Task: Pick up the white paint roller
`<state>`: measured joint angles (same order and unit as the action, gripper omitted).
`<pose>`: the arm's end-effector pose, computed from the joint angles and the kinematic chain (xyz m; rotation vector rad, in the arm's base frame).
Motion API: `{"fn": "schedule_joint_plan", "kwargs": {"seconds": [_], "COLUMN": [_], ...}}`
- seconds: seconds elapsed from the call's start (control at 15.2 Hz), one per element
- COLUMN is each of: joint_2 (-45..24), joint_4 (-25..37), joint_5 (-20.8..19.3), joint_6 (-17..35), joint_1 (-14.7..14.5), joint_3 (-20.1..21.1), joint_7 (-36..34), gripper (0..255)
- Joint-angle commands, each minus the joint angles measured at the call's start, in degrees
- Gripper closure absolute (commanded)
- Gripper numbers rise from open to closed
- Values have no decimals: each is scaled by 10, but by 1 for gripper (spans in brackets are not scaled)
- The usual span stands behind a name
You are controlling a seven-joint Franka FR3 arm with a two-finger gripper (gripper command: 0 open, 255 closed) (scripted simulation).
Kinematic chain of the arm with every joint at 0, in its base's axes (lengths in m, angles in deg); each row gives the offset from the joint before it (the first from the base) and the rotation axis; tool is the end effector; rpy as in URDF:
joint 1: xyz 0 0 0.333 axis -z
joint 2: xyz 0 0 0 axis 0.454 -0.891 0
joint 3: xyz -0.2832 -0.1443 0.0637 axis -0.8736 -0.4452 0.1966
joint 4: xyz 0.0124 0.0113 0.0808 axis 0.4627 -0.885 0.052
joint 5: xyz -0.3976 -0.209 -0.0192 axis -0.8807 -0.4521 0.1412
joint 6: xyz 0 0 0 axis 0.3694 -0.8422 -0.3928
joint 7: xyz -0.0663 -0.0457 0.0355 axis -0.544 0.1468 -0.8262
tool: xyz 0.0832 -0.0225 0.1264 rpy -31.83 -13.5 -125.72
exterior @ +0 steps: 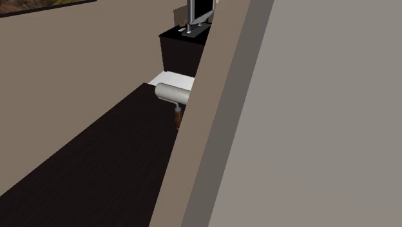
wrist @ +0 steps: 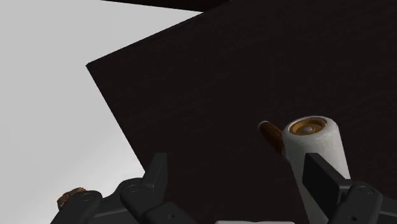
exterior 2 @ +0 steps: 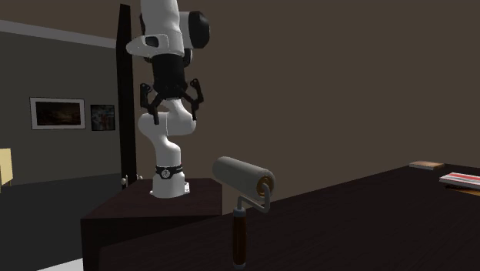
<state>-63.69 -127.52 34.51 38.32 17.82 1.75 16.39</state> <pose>0.5138 0.1450 0.4492 -3.0224 -0.1609 -0.0183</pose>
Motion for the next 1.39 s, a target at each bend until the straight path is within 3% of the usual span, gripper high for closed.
{"fn": "schedule_joint_plan", "kwargs": {"seconds": [0.0,0.79,1.32], "joint_2": [-35,-259,-279], "joint_4": [20,194,161], "joint_5": [5,5,5], "joint_6": [10,37,90], "joint_1": [-9,-61,-62], "joint_3": [10,61,61], "joint_7": [-3,-24,-17], "gripper": [0,0,0]}}
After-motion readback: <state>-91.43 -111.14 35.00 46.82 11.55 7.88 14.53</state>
